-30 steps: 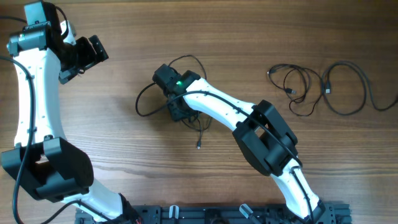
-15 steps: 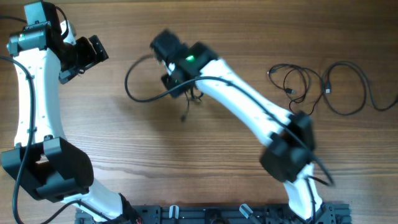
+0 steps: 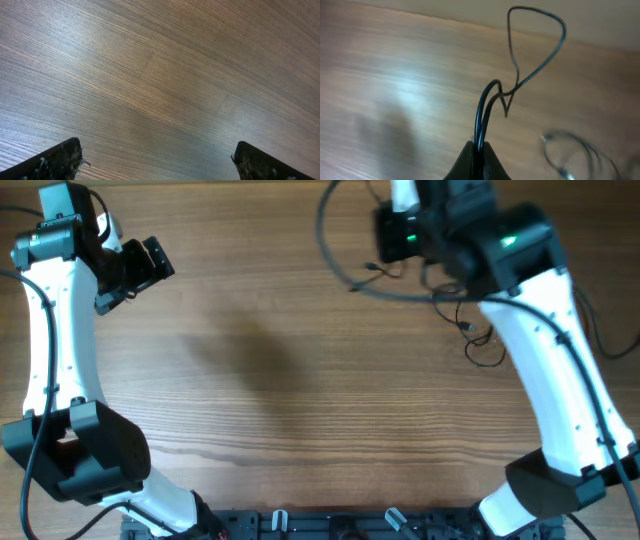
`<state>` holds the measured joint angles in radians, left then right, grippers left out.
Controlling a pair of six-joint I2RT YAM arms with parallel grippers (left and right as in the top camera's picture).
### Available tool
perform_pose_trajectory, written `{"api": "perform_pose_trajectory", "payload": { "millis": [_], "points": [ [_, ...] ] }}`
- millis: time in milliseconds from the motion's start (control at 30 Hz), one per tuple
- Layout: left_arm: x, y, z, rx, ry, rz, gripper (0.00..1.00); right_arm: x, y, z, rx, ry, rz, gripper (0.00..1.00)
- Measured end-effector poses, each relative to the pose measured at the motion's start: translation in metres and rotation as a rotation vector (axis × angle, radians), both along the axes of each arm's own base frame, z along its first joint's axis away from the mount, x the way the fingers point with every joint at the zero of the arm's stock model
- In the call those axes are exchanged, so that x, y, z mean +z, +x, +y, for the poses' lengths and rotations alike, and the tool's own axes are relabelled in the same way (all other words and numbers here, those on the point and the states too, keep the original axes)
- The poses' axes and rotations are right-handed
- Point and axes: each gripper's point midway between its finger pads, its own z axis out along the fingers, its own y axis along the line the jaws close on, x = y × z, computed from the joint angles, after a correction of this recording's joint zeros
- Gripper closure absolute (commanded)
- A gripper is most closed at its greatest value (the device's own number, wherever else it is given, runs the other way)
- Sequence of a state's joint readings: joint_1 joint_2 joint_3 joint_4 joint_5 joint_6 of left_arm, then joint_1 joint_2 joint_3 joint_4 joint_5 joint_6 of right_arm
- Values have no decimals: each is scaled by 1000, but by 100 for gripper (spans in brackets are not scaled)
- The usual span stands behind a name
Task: Untangle cables
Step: 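Pull the grasped cable up and right to the right-side pile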
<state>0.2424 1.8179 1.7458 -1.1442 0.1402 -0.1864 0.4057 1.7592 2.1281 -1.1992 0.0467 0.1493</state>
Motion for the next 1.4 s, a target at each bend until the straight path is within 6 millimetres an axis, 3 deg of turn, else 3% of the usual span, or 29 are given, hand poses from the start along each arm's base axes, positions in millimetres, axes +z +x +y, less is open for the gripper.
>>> {"api": "perform_pose_trajectory", "payload": {
  "millis": [200, 400, 833, 967, 1000, 1033, 1100, 1167, 1400],
  "points": [
    [0, 0, 0, 0, 0, 0, 0, -28, -12, -88, -205, -50, 182, 96],
    [0, 0, 0, 0, 0, 0, 0, -53, -29, -155, -376, -117, 330, 96],
    [0, 0, 0, 0, 0, 0, 0, -136, -51, -244, -745, -157, 570, 96],
    [0, 0, 0, 0, 0, 0, 0, -162, -43, -256, -781, -148, 551, 96],
    [0, 0, 0, 0, 0, 0, 0, -168, -37, -258, -776, -144, 529, 96],
    [0, 0, 0, 0, 0, 0, 0, -184, -18, -252, -706, -110, 479, 96],
    [0, 0, 0, 0, 0, 0, 0, -189, -13, -248, -675, -93, 474, 96],
    [0, 0, 0, 0, 0, -2, 0, -197, 22, -240, -601, -19, 343, 96],
    [0, 0, 0, 0, 0, 0, 0, -213, 44, -231, -536, 35, 253, 96]
  ]
}}
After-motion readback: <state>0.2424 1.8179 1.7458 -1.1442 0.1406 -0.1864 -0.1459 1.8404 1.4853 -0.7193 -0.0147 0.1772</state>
